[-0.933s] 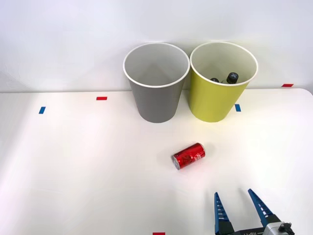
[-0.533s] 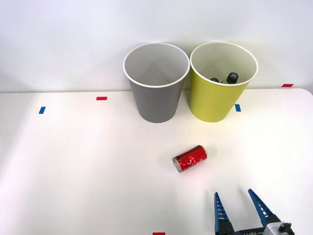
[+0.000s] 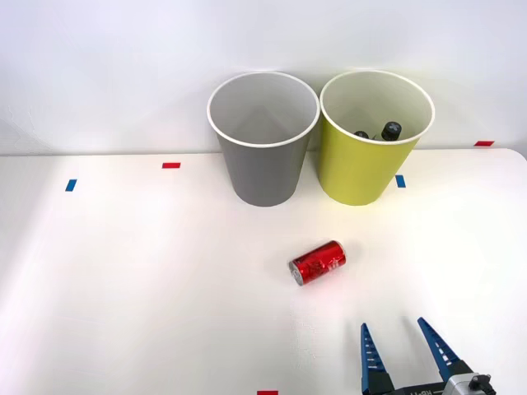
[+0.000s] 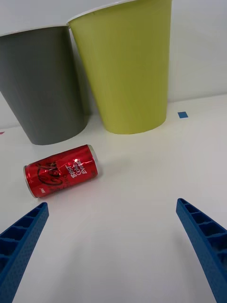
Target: Put cans in the gray bin, plastic bottles in the light green bin
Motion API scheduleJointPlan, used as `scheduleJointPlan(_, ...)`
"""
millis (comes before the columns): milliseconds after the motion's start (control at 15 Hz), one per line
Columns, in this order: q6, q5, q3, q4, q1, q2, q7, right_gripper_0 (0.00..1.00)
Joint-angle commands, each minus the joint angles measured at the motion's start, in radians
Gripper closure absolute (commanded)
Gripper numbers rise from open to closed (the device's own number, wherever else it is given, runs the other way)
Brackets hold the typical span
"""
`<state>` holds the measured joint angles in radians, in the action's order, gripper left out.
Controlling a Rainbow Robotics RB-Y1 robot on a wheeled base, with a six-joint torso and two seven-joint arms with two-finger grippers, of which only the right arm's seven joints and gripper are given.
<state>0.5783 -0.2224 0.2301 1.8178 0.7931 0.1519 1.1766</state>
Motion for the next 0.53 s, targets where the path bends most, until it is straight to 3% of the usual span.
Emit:
scheduleJointPlan(67,0.0,0.0,0.0,0.0,0.0,0.0,0.0,0.06)
scheduleJointPlan(533,0.0,0.0,0.0,0.0,0.0,0.0,0.0,0.06)
